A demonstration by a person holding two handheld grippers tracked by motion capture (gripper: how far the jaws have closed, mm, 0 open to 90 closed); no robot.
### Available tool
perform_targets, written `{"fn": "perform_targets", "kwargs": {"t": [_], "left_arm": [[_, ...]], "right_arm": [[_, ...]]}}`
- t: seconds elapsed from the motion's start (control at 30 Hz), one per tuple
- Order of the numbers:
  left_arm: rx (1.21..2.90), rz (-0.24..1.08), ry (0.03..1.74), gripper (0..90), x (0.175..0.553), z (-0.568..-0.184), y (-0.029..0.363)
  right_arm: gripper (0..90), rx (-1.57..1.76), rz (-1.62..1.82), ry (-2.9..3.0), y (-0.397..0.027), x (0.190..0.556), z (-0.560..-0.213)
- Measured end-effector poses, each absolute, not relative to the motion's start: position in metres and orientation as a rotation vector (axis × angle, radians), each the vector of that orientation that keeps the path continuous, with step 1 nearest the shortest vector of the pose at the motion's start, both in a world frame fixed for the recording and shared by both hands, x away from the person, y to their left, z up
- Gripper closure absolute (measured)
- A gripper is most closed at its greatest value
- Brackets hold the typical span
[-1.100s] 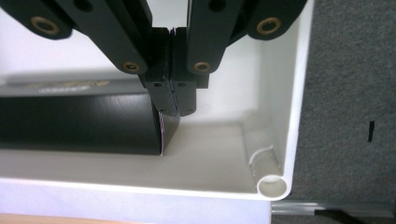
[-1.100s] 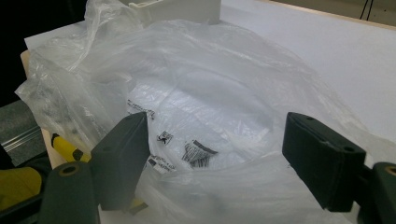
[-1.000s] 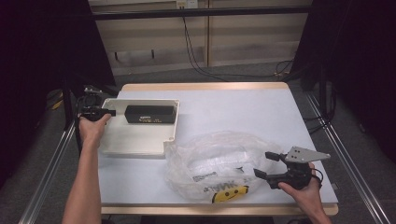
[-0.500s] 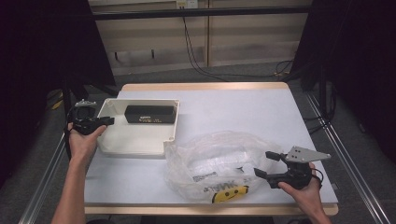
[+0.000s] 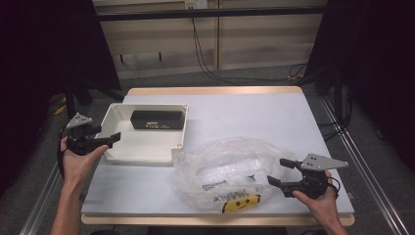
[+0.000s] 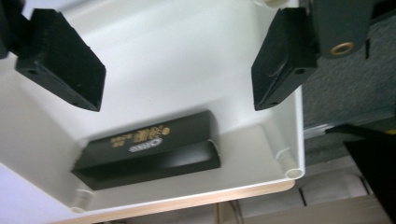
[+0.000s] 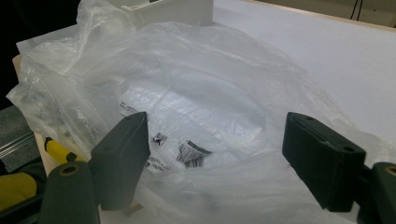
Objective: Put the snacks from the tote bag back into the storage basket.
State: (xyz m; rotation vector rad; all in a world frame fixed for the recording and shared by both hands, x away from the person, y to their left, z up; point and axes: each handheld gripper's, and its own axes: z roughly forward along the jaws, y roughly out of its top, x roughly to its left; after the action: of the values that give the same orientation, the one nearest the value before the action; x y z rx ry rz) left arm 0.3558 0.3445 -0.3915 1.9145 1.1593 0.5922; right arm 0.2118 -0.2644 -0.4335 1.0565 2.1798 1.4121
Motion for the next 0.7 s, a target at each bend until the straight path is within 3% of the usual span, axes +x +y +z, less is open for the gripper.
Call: {"fn": "perform_targets", "kwargs": {"t": [0.23,0.7], "left_arm": [[1.949,0.622,1.143,8.9,0.329,-0.393,0.346],[1.986,0.527,1.078,3.5,0.281,-0.419,0.338]], "right_arm": [[22.4,1.061,1.411,2.175,-0.265,0.211,-0.433],[22.3,1.062,1.408,2.164,-0.266,0.209,-0.433]]}}
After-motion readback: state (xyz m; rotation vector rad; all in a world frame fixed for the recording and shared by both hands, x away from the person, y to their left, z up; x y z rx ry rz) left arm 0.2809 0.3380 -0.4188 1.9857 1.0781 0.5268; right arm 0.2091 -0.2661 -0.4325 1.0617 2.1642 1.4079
